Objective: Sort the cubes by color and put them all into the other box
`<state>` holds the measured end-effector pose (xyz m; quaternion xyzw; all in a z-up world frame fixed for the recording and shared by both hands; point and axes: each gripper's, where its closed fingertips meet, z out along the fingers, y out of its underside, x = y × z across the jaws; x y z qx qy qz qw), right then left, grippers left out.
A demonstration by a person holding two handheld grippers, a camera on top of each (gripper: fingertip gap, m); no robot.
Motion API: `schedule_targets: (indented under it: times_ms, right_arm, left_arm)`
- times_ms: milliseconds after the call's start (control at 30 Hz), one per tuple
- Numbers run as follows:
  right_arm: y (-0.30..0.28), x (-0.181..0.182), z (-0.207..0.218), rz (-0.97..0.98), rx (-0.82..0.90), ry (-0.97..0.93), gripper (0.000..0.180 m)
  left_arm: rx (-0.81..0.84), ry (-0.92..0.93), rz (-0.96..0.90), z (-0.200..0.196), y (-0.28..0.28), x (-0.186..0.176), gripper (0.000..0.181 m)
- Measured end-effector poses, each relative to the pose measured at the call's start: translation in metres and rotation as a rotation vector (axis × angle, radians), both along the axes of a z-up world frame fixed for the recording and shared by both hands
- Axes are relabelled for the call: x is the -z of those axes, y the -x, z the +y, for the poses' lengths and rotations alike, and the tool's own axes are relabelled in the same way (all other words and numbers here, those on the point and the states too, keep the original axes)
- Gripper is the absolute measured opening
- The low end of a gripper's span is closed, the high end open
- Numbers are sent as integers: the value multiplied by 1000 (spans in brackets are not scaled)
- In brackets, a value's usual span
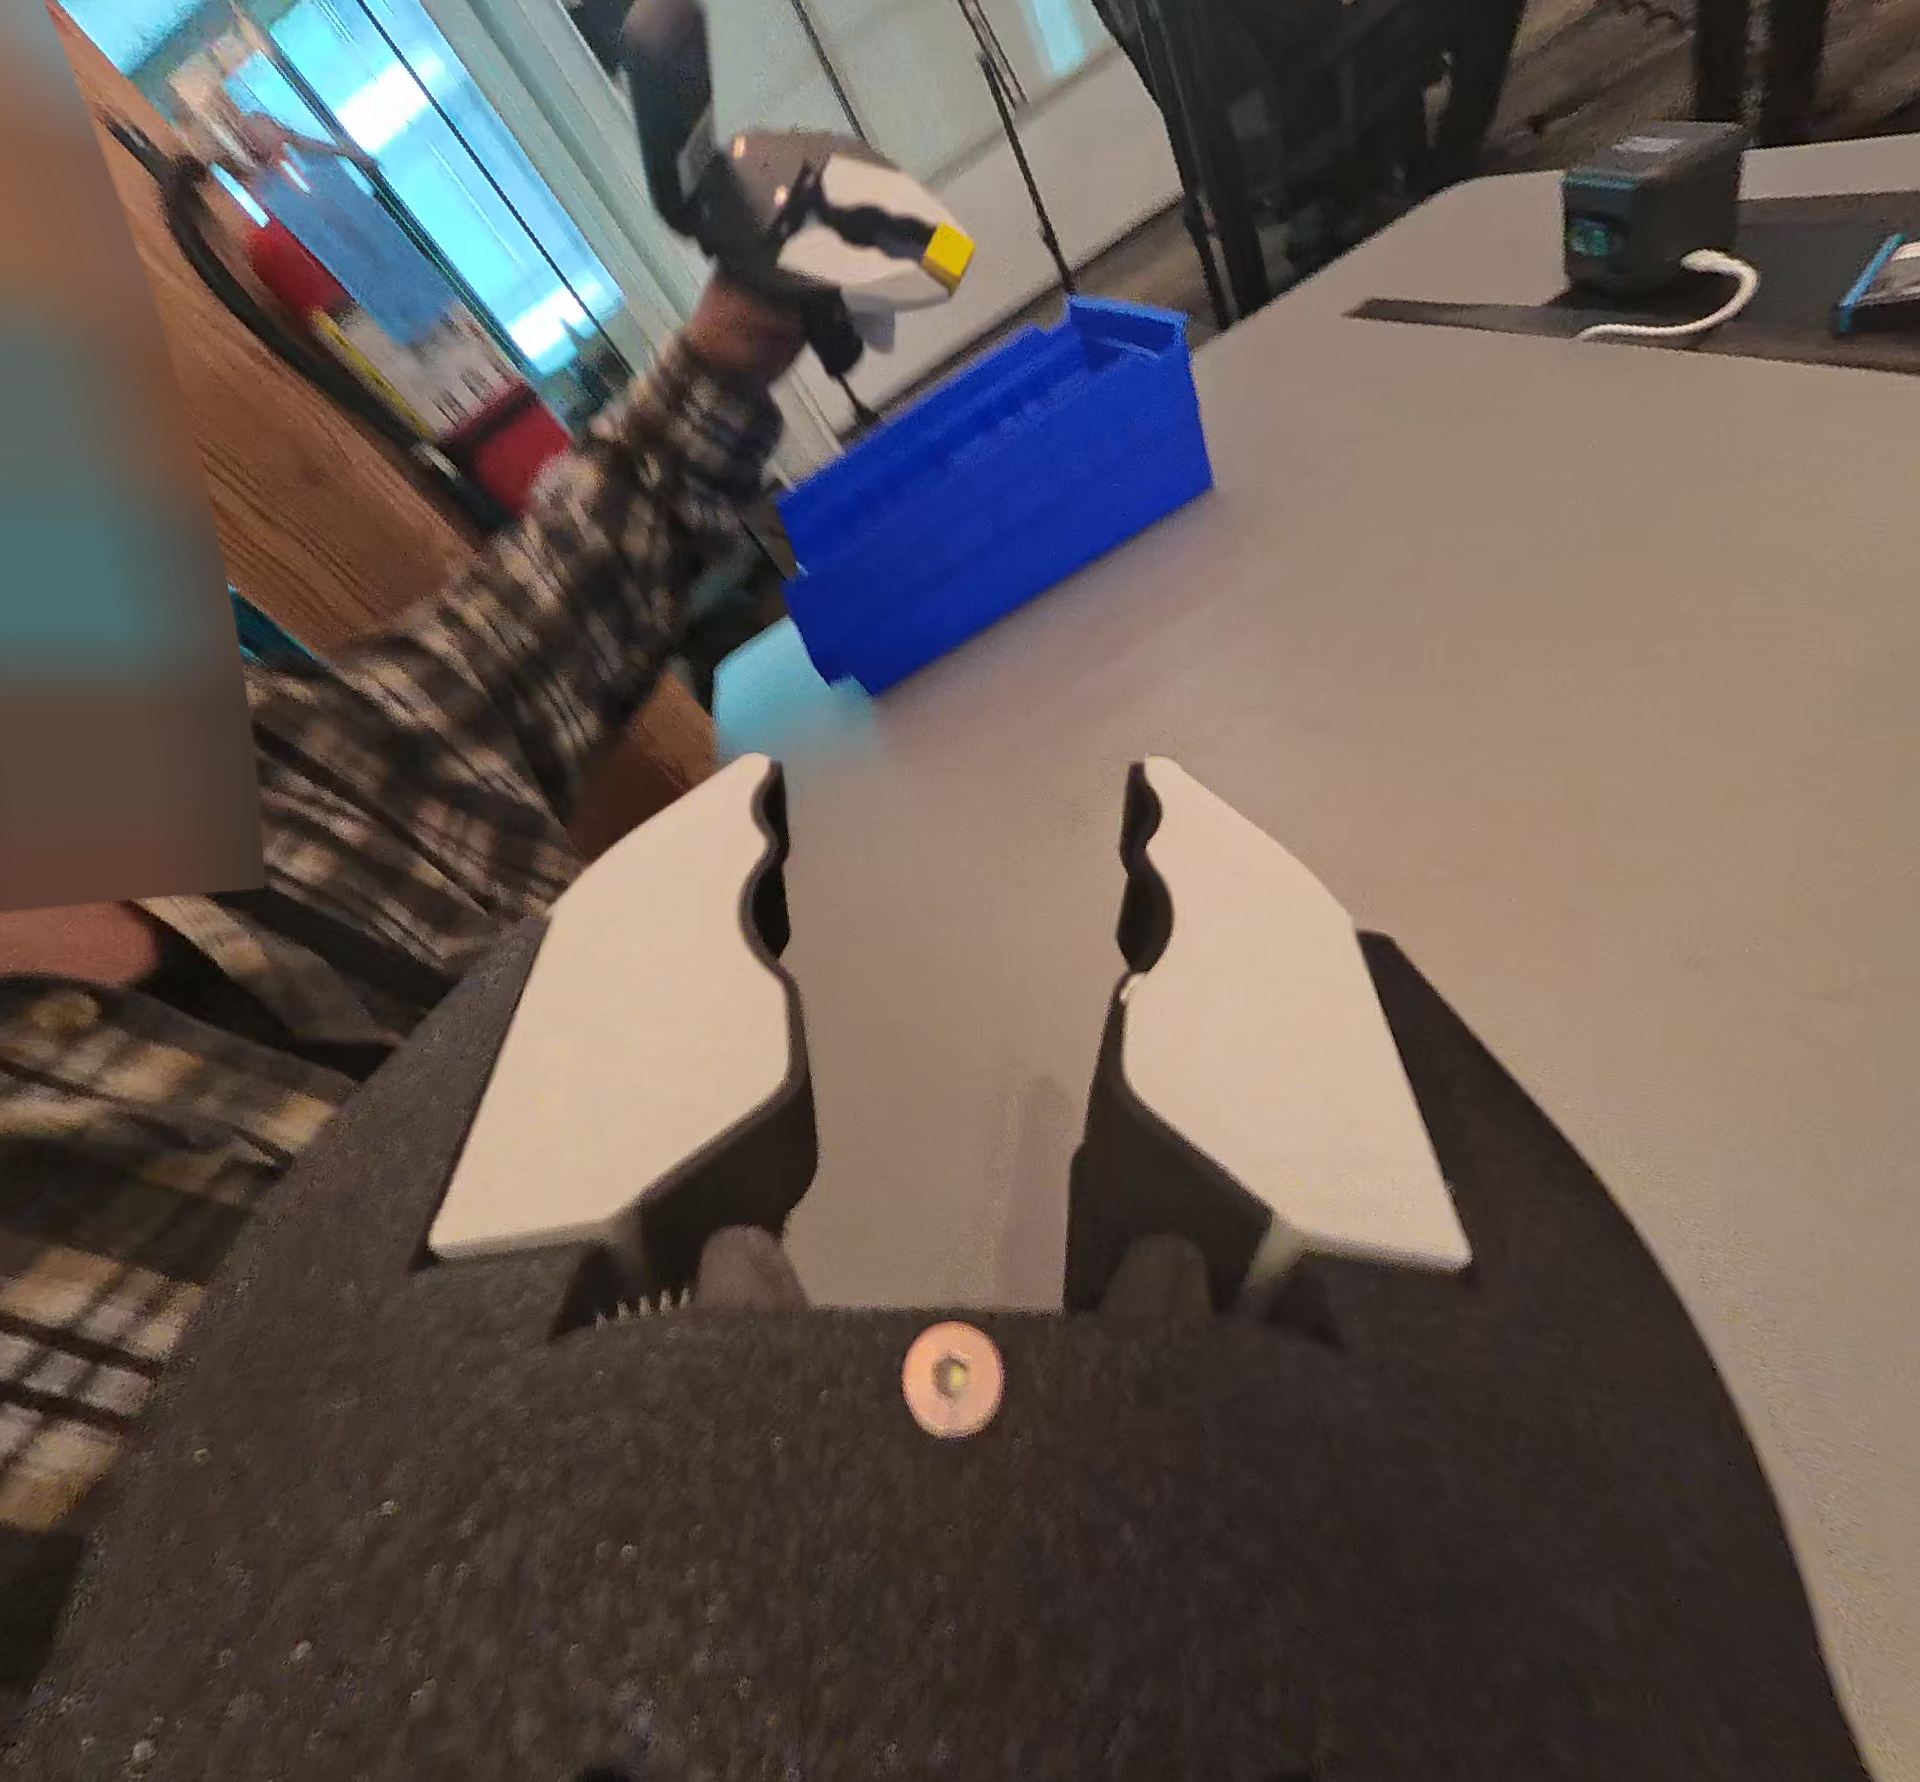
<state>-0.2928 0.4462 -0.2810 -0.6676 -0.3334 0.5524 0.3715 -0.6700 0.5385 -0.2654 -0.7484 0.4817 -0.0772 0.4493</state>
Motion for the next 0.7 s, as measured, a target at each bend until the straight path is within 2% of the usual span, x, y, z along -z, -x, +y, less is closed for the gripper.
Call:
schedule_targets:
  times_ms: [133,233,367,533,700]
  right_arm:
    - [9,-16,2,232,-49,181,62]
    - [20,-31,-3,341,-127,323,61]
    - [28,-35,-6,309,-163,459,60]
    - [9,-18,17,86,18,346,57]
    - [0,-1,22,-81,94,266,53]
  left_arm:
    - [59,-202,-211,-38,-100,-62,21]
    - [134,-294,-367,-64,-181,-76,21]
    - [193,-314,-415,-75,-271,-48,21]
    - [159,-241,-200,-67,-338,10,21]
    - [154,-210,-89,-66,-370,29,22]
